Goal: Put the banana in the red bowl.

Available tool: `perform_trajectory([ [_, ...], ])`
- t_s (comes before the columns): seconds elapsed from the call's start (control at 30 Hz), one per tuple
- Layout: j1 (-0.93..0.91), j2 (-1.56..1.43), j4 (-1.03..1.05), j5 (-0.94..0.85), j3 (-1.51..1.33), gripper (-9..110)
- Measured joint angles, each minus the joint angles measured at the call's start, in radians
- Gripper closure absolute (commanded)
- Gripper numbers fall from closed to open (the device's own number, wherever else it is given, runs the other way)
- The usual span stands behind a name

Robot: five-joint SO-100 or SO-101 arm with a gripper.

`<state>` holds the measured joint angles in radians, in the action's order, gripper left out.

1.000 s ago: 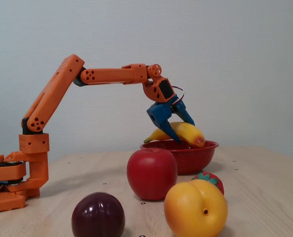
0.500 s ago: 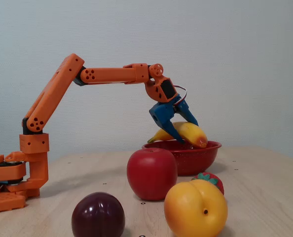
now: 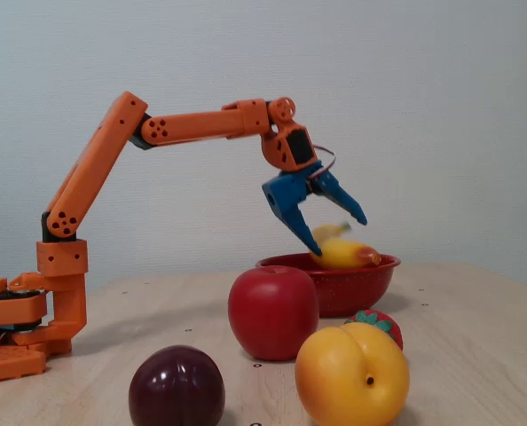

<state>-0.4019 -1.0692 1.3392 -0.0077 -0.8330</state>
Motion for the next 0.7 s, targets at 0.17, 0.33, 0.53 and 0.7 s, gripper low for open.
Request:
perform_trajectory([
  [0.17, 0.0, -0.038, 0.0, 0.003, 0.091, 78],
  [0.33, 0.0, -0.173, 0.002, -0.017, 0.123, 101],
  [0.53, 0.061, -0.485, 0.058, -0.066, 0.021, 101],
  [0.7, 0.236, -0.856, -0.021, -0.127, -0.36, 101],
])
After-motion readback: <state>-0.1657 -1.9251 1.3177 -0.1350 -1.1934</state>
